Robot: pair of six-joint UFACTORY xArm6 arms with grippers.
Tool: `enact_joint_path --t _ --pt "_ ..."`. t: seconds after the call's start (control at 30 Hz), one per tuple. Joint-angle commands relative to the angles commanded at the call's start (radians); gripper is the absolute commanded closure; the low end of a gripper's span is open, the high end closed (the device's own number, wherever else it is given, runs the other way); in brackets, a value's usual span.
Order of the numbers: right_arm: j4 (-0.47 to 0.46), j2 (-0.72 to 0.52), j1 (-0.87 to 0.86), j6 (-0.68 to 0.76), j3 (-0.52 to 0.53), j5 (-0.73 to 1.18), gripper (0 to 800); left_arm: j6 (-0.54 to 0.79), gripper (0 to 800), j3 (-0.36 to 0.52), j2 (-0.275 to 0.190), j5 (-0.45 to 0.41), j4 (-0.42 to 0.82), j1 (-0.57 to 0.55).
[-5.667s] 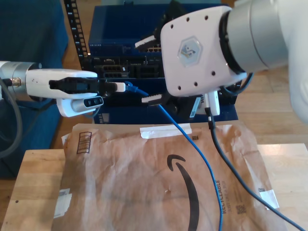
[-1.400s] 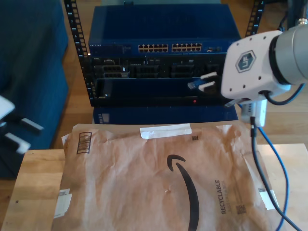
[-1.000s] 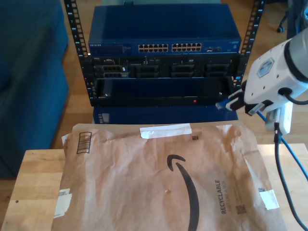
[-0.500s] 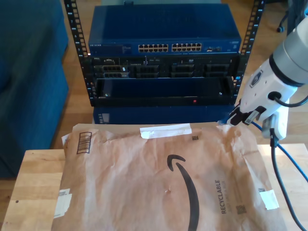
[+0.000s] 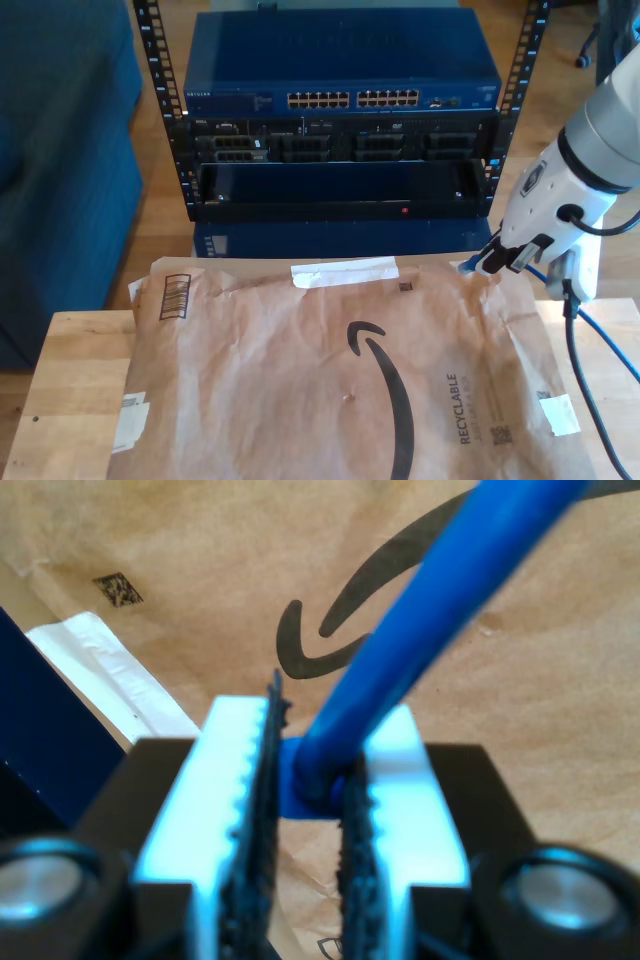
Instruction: Grab the cable and plug it in
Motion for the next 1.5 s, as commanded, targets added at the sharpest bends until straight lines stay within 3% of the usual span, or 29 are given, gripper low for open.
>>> enact_joint_path --t 0.17,0.47,0.63,0.73,0.8,0.97,1.4,1.5 --pt "0.000 0.002 -0.002 0.002 0.005 -0.002 800 0.006 2 0.037 -0.023 -0.098 -0.002 0.100" --pt "0.000 0.000 -0.002 0.000 0.008 -0.002 800 0.018 2 0.210 -0.172 -0.296 -0.003 0.137" --pt "-0.005 -0.006 -0.005 0.000 0.018 -0.002 800 0.048 2 0.244 -0.180 -0.348 0.000 0.167" --pt "-0.014 -0.023 -0.005 0.000 0.041 -0.026 800 0.052 2 0.336 -0.176 -0.483 -0.002 0.167" --pt "-0.021 -0.025 -0.005 -0.006 0.044 -0.048 800 0.060 2 0.348 -0.175 -0.548 -0.002 0.196" --pt "-0.023 -0.018 0.000 -0.046 0.032 -0.106 800 0.089 2 0.353 -0.141 -0.557 -0.006 0.227" --pt "-0.023 -0.002 0.023 -0.058 0.040 -0.354 800 0.087 2 0.353 -0.140 -0.557 -0.006 0.227" --pt "-0.031 -0.003 0.021 -0.063 0.083 -0.405 800 0.089 2 0.353 -0.140 -0.557 -0.006 0.227"
